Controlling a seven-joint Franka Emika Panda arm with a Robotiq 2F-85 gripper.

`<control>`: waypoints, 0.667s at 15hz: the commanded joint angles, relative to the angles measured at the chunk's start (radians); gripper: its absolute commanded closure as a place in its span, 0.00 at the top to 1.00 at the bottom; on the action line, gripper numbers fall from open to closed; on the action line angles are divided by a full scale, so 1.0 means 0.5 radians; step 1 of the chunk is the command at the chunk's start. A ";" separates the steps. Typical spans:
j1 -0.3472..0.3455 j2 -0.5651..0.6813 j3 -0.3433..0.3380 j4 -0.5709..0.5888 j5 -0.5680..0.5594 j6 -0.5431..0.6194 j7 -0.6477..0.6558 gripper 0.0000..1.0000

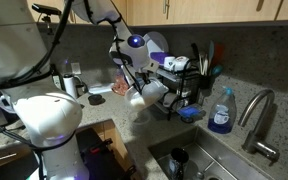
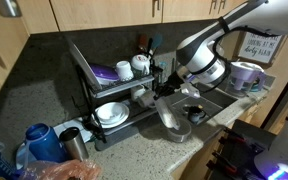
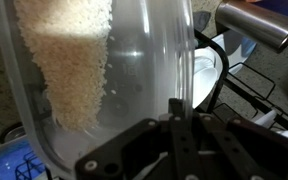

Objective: Transfer the contents in the rectangular bowl to the circular one

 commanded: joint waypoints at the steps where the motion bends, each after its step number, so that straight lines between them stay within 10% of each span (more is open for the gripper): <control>1: 0.021 -0.110 -0.008 -0.010 0.334 0.067 -0.297 0.01; 10: -0.039 -0.268 0.039 -0.022 1.158 0.129 -1.122 0.01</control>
